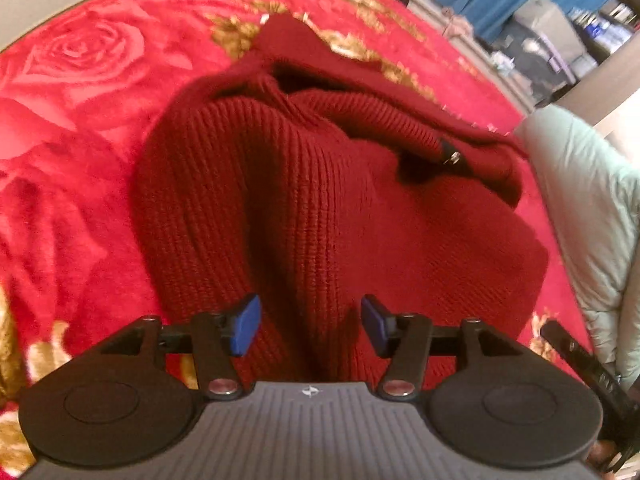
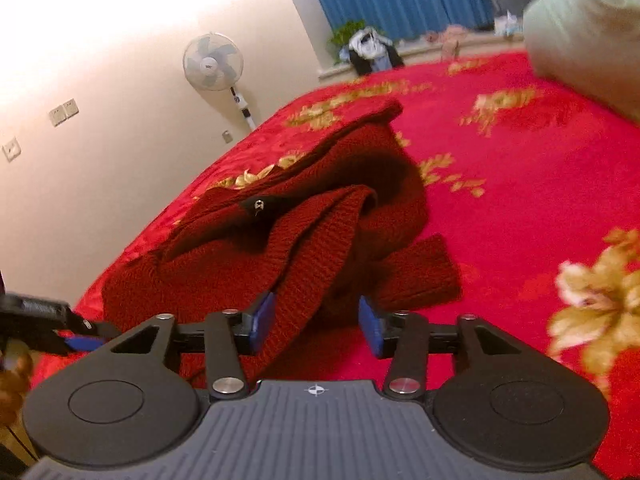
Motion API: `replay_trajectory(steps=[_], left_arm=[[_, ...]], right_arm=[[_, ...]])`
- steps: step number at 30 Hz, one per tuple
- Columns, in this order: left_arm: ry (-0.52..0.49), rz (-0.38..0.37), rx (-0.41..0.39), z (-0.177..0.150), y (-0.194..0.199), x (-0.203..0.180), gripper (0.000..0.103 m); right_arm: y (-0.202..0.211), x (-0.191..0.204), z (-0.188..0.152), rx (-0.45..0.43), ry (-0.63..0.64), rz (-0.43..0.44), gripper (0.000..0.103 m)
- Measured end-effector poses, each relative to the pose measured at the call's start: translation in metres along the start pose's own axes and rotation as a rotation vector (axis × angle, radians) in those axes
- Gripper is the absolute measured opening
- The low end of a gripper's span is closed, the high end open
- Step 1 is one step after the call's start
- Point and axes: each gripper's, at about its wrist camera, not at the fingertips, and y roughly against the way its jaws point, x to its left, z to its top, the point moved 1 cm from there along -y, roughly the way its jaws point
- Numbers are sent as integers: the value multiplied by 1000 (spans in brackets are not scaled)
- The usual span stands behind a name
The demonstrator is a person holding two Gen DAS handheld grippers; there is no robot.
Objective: Fold small clothes
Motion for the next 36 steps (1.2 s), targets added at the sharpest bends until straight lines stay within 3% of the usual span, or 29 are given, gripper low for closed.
replay_trajectory(steps=[1, 3, 4, 6, 7, 10, 11, 15, 18, 23, 25, 27, 30, 33, 36], left_arm=[[-5, 7, 13, 1, -5, -2, 59], [-43, 19, 23, 2, -12, -8, 30], [-72, 18, 30, 2, -14, -10, 8], [-100, 15, 8, 3, -7, -10, 7], [-111, 35, -40, 7, 4, -5, 7], [-48, 278, -299, 19, 54, 26, 7], [-15, 303, -339, 21, 65, 39, 7], [71, 383, -298, 19, 64, 71, 7], [98, 431, -328, 19, 70, 76, 7], [40, 414, -288, 24, 62, 65, 7], [42, 400, -289, 24, 62, 64, 7], [54, 386, -286, 24, 63, 65, 7], [68, 362, -279, 22, 65, 67, 7], [52, 343, -270, 22, 64, 66, 7], [46, 310, -254, 22, 63, 65, 7]], right_arm=[[-7, -2, 2, 4, -23, 2, 50], [-19, -6, 4, 11, -72, 5, 50], [-24, -7, 4, 15, -93, 2, 50], [-30, -8, 5, 19, -122, 1, 50], [-31, -7, 6, 18, -132, 7, 50], [-27, -3, 6, -5, -122, 51, 50], [-25, -3, 5, -14, -112, 49, 50], [-24, -11, -9, -19, -80, -32, 50], [-31, -13, -16, -10, -77, -64, 51], [-49, 7, -3, -17, -39, -31, 52], [-66, 10, 6, 26, -15, -79, 50], [-80, 9, 17, 101, 5, -114, 24], [-70, 6, 52, 93, 78, -98, 15], [-50, -21, 113, 19, 103, -234, 15], [-29, -67, 177, -127, 3, -493, 13]])
